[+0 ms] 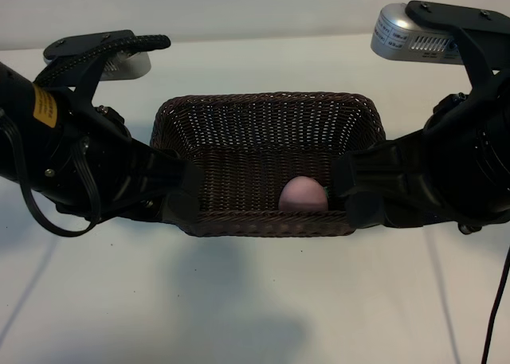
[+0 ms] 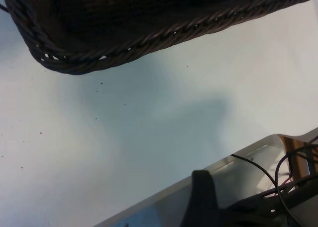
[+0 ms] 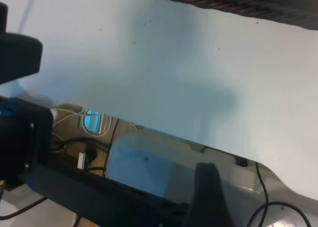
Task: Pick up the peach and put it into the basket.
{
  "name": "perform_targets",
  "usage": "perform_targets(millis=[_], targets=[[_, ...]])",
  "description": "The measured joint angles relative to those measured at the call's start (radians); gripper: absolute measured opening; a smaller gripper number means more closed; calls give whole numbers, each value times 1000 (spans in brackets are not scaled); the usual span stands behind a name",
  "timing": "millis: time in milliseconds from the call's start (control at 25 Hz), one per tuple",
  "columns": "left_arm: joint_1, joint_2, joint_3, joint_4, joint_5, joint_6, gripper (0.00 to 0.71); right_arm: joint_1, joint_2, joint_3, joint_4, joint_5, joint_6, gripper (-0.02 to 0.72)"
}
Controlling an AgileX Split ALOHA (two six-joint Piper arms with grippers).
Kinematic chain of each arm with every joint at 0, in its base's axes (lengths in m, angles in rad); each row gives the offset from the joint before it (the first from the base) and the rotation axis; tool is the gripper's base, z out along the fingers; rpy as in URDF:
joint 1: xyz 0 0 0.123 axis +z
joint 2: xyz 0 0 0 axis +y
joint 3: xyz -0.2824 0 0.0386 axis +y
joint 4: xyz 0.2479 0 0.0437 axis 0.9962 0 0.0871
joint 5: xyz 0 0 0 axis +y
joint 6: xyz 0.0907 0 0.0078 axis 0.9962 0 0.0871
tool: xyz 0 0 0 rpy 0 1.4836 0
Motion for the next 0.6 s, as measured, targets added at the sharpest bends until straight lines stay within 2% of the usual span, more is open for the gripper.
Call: perform_targets(millis=[600], targets=[[0, 0, 0, 0, -45, 0, 531, 0, 51, 0, -22, 0, -1, 507]])
